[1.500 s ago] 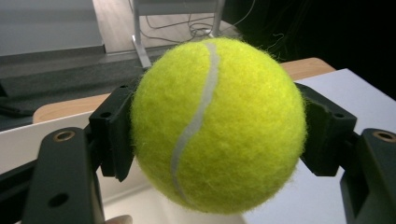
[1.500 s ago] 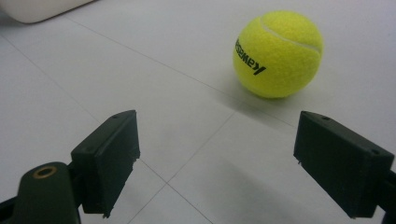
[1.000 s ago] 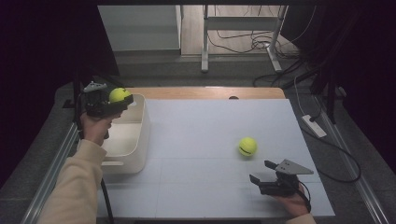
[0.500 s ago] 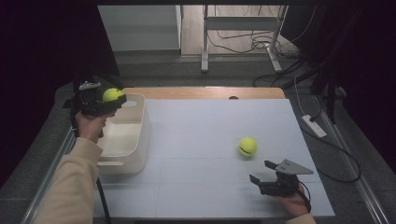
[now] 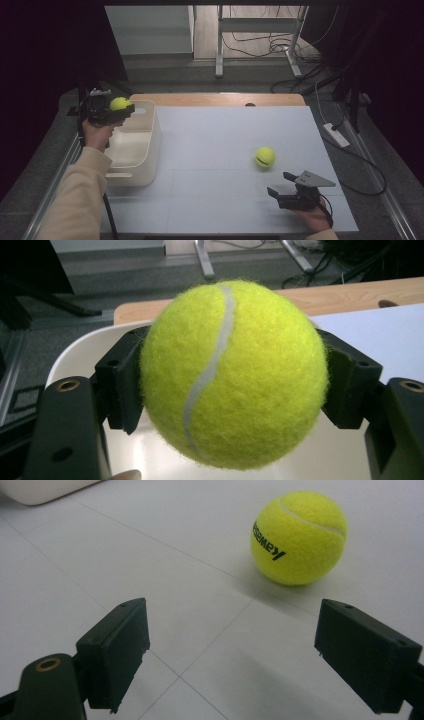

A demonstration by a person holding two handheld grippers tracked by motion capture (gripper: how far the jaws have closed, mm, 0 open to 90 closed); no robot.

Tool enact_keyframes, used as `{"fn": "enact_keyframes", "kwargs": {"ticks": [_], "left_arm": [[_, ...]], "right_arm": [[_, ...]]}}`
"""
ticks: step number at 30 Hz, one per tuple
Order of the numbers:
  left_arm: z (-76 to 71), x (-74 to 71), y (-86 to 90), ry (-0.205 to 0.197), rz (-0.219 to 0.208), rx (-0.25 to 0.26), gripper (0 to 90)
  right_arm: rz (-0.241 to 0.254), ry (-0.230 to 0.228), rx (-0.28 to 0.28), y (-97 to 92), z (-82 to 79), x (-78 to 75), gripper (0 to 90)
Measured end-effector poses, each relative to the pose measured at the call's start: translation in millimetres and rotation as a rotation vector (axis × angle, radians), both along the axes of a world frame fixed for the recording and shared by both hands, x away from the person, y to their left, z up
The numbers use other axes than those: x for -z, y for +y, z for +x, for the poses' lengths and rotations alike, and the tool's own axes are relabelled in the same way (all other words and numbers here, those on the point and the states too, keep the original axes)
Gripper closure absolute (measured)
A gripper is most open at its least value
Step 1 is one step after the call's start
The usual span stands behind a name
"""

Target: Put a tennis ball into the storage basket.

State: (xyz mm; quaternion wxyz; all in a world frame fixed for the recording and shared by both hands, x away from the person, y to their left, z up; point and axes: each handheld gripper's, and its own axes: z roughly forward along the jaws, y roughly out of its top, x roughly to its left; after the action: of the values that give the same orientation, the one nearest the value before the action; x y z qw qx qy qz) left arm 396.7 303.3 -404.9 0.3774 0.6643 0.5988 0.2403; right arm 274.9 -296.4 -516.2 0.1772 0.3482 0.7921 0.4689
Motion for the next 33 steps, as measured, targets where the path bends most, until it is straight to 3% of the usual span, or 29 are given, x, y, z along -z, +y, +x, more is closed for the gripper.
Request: {"fn": "enact_keyframes", "kwargs": {"ticks": [11,26,33], "left_arm": [[3.1,8.4,1.2,0.062,0.03,-0.005,25.8],[0.2,7.4,0.9,0.039,0.013,0.002,25.1],[-4.6,-0.5,0.0,0.009,-0.037,-0.042,14.8]], "right_arm": [[-0.003,0.002,-0.003,0.2,0.3,0.7,14.1],[-0.009,0.005,-0.007,0.8,0.4,1.1,14.1],[-0.011,0.004,-0.007,0.8,0.2,1.1,14.1]]}}
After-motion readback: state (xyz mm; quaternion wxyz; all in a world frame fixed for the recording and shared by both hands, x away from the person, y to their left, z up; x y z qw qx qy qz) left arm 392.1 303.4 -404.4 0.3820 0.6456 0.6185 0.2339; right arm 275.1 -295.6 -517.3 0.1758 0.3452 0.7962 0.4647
